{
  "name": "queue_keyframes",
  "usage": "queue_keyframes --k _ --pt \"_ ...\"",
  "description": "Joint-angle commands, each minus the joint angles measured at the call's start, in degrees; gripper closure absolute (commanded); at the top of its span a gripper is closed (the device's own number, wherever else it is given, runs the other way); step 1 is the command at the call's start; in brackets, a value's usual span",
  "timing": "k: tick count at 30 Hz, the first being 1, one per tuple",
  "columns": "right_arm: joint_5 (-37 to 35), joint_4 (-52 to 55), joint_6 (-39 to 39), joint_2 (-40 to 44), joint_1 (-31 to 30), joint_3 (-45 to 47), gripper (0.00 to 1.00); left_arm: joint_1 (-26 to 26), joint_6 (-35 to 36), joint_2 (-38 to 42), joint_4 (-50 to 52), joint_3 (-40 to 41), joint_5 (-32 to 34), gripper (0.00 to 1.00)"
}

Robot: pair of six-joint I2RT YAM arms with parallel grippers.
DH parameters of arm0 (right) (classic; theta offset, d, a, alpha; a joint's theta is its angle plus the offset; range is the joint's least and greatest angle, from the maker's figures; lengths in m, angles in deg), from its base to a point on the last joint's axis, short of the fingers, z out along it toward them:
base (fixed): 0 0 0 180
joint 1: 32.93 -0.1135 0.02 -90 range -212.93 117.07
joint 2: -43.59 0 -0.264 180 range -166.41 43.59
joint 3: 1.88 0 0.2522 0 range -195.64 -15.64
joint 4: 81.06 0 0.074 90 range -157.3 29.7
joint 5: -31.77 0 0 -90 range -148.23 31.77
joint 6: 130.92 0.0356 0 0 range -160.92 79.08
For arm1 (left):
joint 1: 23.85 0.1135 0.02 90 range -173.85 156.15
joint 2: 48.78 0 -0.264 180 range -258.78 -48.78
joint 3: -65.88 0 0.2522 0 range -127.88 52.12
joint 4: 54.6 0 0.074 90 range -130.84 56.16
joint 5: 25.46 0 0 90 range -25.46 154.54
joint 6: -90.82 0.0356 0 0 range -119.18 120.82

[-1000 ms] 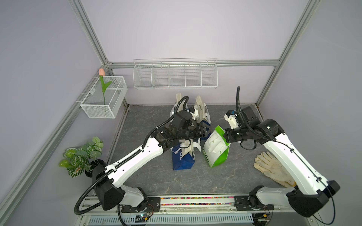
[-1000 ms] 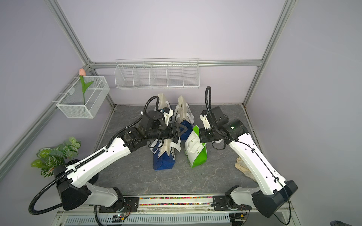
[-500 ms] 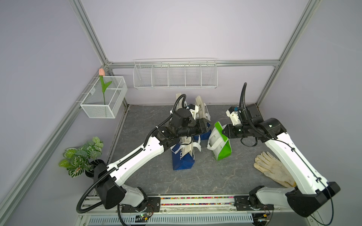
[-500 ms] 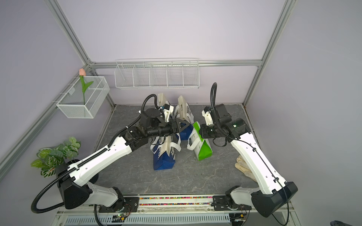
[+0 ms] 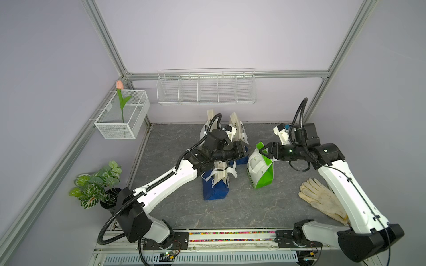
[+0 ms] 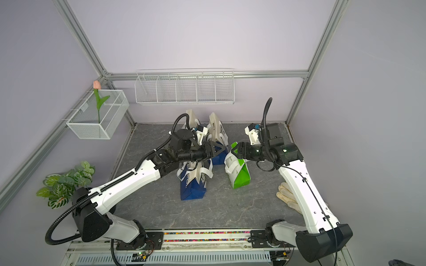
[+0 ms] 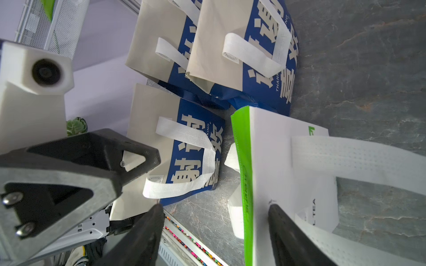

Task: Open the takeout bag
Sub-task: Adjust the takeout bag at the center of the board, then open the takeout bag at the center of the board.

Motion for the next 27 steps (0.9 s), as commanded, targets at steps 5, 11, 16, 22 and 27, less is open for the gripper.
queue_keyframes --k 5,11,16,22,27 --pt "2.13 1.67 -2.48 0.83 1.89 -1.9 0.27 0.18 -2.13 -1.97 -3.64 0.09 -1.99 0.48" --pt "-1.91 4.62 -3.57 -2.11 1.83 -2.3 0.45 0.23 -4.09 -3.87 -6.05 -0.64 -3.47 0.49" --pt "-2.63 4.68 -4.0 -2.58 1.65 -2.09 0.5 0.17 -4.25 -6.72 -5.11 -3.45 -5.86 0.5" --pt "-3.34 4.51 -4.53 -3.83 1.62 -1.97 0.7 0.17 -6.71 -8.44 -8.64 -2.75 -6.56 0.52" --pt "-2.41 3.58 -4.57 -4.5 1.64 -2.52 0.83 0.17 -7.06 -8.15 -10.12 -1.59 -5.97 0.53"
